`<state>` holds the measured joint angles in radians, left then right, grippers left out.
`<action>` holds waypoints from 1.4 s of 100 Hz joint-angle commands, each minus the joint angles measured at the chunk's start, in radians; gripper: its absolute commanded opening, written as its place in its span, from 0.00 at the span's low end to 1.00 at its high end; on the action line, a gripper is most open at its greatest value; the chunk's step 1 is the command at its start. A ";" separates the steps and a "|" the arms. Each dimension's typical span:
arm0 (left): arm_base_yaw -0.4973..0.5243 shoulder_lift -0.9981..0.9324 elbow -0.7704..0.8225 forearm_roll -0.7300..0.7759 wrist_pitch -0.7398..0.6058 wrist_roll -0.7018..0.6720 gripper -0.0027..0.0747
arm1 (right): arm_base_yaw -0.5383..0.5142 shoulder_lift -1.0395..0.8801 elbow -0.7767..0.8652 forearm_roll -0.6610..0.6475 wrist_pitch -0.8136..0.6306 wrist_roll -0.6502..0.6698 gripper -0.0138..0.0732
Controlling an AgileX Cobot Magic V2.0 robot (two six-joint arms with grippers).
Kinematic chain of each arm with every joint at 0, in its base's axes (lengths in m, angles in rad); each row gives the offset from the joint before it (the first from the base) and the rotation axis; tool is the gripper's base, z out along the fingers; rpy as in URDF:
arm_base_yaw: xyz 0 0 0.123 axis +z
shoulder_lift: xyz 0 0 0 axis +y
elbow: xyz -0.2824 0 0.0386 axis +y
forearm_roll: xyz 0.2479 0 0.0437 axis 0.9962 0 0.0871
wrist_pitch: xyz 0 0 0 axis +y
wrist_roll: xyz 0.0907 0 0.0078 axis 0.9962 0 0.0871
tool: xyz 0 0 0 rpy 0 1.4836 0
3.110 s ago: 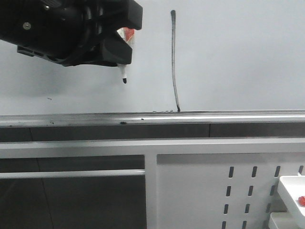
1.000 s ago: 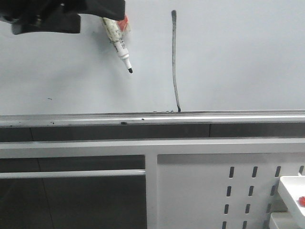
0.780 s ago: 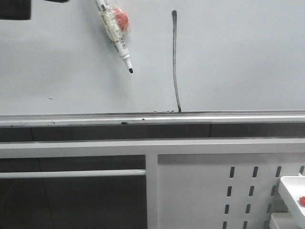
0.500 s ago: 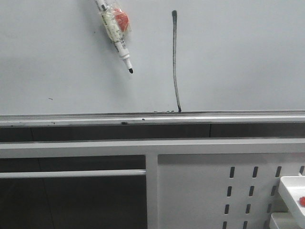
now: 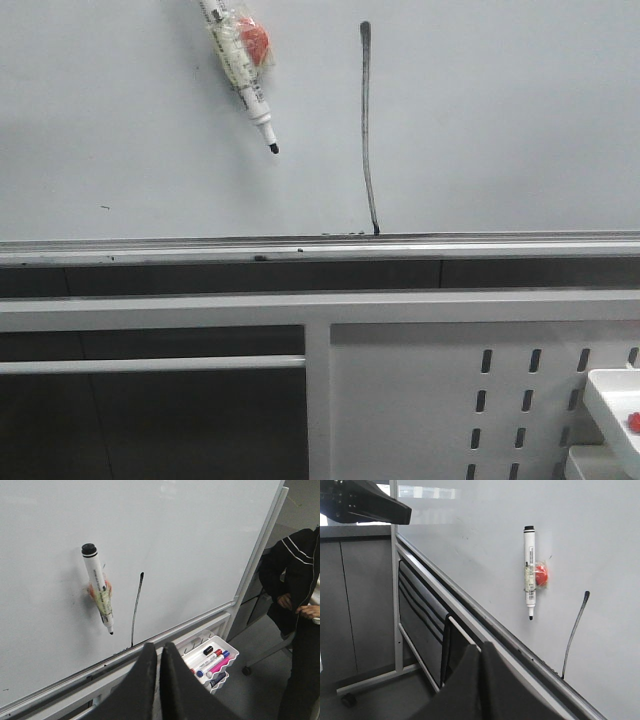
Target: Write number 1 on whiteboard
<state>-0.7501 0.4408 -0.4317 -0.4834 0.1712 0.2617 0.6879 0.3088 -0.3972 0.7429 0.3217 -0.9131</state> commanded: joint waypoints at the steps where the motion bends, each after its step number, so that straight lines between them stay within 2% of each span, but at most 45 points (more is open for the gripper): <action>1: 0.001 0.003 -0.026 -0.007 -0.063 -0.005 0.01 | -0.007 0.006 -0.023 0.017 -0.068 0.000 0.10; 9: 0.001 0.003 -0.026 0.002 -0.063 -0.005 0.01 | -0.007 0.006 -0.023 0.017 -0.068 0.000 0.10; 18: 0.001 -0.002 -0.009 0.091 -0.088 -0.005 0.01 | -0.007 0.006 -0.023 0.017 -0.068 0.000 0.10; 34: 0.026 -0.048 0.081 0.253 -0.257 0.000 0.01 | -0.007 0.006 -0.023 0.017 -0.068 0.000 0.10; 45: 0.135 -0.153 0.190 0.278 -0.364 0.018 0.01 | -0.007 0.006 -0.023 0.017 -0.068 0.000 0.10; 58: 0.288 -0.298 0.323 0.280 -0.370 0.004 0.01 | -0.007 0.006 -0.023 0.017 -0.068 0.000 0.10; 77: 0.458 -0.427 0.473 0.346 -0.362 -0.141 0.01 | -0.007 0.006 -0.023 0.017 -0.068 0.000 0.10; 119: 0.661 -0.469 0.470 0.321 0.132 -0.192 0.01 | -0.007 0.006 -0.023 0.017 -0.068 0.000 0.10; 140: 0.700 -0.469 0.470 0.312 0.133 -0.197 0.01 | -0.007 0.006 -0.023 0.017 -0.068 0.000 0.10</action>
<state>-0.0556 -0.0055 0.0044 -0.1583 0.3431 0.0777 0.6879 0.3088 -0.3972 0.7429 0.3195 -0.9131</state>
